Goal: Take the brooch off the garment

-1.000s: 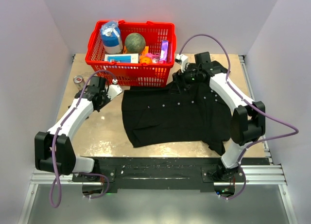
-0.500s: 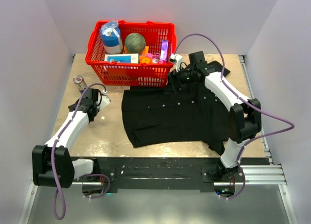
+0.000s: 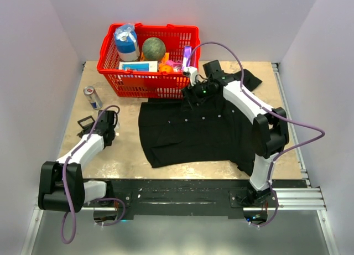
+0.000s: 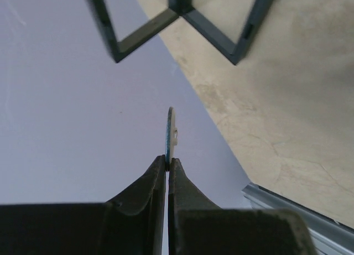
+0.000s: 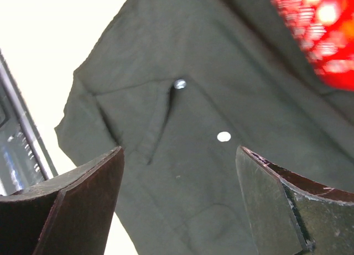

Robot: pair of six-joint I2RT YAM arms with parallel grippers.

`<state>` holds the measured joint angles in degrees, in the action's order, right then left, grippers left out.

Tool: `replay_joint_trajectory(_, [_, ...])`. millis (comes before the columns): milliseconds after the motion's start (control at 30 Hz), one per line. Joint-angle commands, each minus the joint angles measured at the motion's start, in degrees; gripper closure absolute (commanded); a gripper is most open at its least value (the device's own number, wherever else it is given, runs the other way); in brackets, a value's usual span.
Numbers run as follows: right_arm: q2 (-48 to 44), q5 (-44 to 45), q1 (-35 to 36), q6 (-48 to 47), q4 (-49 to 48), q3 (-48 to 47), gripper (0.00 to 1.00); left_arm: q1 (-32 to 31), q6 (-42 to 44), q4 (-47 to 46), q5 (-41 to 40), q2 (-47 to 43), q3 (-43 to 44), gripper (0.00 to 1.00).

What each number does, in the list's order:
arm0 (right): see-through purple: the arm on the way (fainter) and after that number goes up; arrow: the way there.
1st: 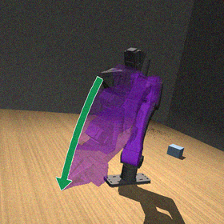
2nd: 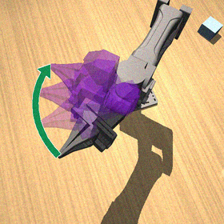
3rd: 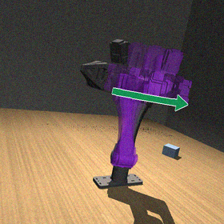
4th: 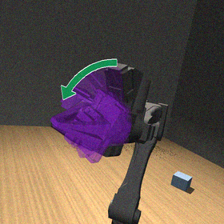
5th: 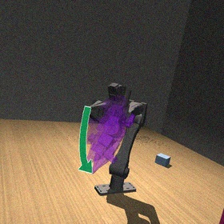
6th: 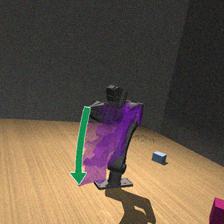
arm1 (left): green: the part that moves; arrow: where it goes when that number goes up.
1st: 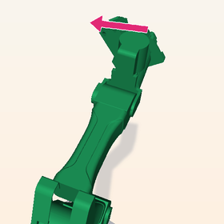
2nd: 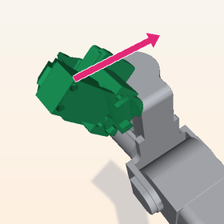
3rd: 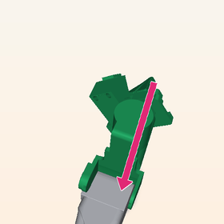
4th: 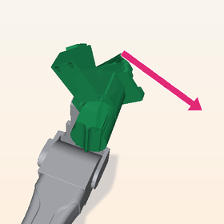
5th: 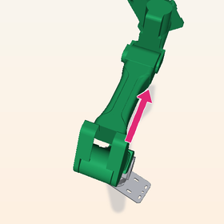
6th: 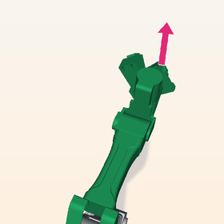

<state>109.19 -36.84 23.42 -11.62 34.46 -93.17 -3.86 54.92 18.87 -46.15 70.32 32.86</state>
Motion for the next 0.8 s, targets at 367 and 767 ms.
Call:
replay_joint_trajectory(367, [3.31,10.20,3.12,-12.29,14.68,-8.09,0.16,-2.82,-7.02,-7.35,0.89,10.44,3.79,1.00])
replay_joint_trajectory(767, [3.66,12.49,4.62,-13.96,14.23,-5.27,0.15,-2.12,-6.49,-11.05,4.22,15.10,4.57,1.00])
